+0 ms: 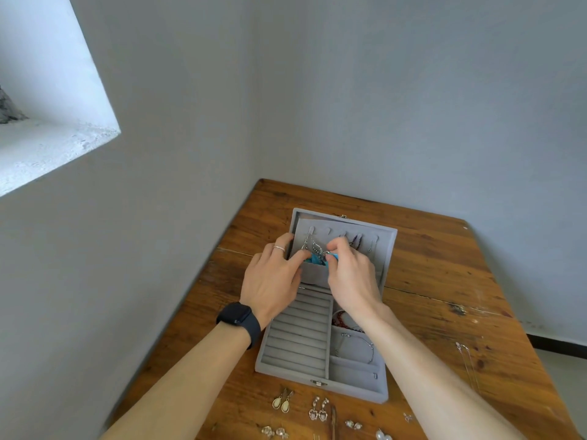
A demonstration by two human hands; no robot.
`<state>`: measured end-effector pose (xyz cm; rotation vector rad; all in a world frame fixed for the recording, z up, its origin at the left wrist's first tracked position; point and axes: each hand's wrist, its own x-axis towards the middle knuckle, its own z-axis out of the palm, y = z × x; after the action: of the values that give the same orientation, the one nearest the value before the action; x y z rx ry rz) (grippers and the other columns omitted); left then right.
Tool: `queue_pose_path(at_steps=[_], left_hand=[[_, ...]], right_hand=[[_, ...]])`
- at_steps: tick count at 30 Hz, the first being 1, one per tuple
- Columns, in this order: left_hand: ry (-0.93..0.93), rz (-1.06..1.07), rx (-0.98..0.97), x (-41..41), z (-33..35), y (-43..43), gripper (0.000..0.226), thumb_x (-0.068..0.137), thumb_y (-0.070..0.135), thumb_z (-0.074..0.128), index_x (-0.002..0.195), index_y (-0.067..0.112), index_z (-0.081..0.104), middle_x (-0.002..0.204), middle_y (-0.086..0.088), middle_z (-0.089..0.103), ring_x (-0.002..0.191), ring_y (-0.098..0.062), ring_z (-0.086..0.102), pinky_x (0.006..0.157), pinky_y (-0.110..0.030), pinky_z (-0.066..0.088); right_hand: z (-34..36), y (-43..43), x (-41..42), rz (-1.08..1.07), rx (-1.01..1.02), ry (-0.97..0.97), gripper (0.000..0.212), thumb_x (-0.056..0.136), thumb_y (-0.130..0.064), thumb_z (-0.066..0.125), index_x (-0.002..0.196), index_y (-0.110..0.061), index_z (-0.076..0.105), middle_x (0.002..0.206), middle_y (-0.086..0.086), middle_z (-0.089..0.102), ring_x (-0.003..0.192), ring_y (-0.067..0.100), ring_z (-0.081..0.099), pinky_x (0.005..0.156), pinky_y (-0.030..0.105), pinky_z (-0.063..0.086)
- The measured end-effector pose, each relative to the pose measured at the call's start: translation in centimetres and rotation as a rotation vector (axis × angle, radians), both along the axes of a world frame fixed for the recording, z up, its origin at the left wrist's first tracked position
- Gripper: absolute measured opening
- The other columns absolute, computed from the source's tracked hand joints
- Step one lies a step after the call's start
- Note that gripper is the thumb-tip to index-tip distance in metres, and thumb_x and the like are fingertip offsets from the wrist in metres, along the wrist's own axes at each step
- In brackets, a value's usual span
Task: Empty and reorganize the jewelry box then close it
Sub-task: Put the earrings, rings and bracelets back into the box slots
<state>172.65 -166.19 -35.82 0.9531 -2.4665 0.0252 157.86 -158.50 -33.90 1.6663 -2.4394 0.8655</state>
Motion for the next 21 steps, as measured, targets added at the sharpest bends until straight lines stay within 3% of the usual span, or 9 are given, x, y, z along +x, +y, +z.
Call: queue_pose_path(at_steps=[6, 10, 15, 19, 21], left_hand=[[-0.013, 0.004, 0.009, -0.3, 0.0, -0.2, 0.020, 0.094, 0.025, 0.062, 0.113, 0.028, 0.064, 0.140, -0.008, 0.049, 0.108, -0.026, 0.058, 0.074, -0.036, 0.050], [0.032, -0.003, 0.047, -0.5, -0.3, -0.3, 0.014, 0.094, 0.021, 0.064, 0.108, 0.023, 0.066, 0.135, -0.008, 0.051, 0.105, -0.026, 0.059, 0.073, -0.036, 0.049], [0.068, -0.041, 0.096, -0.3, -0.3, -0.4, 0.012, 0.096, 0.020, 0.062, 0.108, 0.021, 0.064, 0.137, -0.008, 0.048, 0.107, -0.026, 0.057, 0.073, -0.037, 0.052], [0.097, -0.065, 0.112, 0.2, -0.2, -0.4, 0.010, 0.096, 0.022, 0.063, 0.106, 0.021, 0.064, 0.138, -0.007, 0.047, 0.109, -0.025, 0.057, 0.073, -0.038, 0.054], [0.129, -0.066, 0.160, 0.2, -0.1, -0.4, 0.009, 0.096, 0.023, 0.062, 0.105, 0.023, 0.064, 0.138, -0.004, 0.046, 0.111, -0.024, 0.056, 0.075, -0.038, 0.053]], right_hand=[[-0.8, -0.3, 0.1, 0.008, -0.003, 0.140, 0.022, 0.095, -0.015, 0.061, 0.113, -0.012, 0.073, 0.107, 0.004, 0.067, 0.097, 0.027, 0.058, 0.076, 0.039, 0.055], [-1.6, 0.2, 0.2, 0.001, 0.013, 0.228, 0.026, 0.092, -0.020, 0.063, 0.115, -0.014, 0.073, 0.107, 0.002, 0.066, 0.097, 0.026, 0.056, 0.074, 0.041, 0.055], [-1.5, 0.3, 0.0, 0.019, 0.034, 0.164, 0.031, 0.093, -0.007, 0.060, 0.122, -0.015, 0.070, 0.110, 0.004, 0.063, 0.099, 0.028, 0.059, 0.076, 0.040, 0.054], [-0.8, 0.0, 0.6, -0.026, -0.036, 0.140, 0.014, 0.095, -0.018, 0.062, 0.106, -0.018, 0.071, 0.097, 0.002, 0.071, 0.087, 0.028, 0.066, 0.069, 0.036, 0.052], [-0.7, -0.1, 1.1, -0.028, 0.003, 0.146, 0.015, 0.096, -0.023, 0.057, 0.104, -0.023, 0.071, 0.089, 0.000, 0.074, 0.082, 0.027, 0.068, 0.071, 0.034, 0.046]])
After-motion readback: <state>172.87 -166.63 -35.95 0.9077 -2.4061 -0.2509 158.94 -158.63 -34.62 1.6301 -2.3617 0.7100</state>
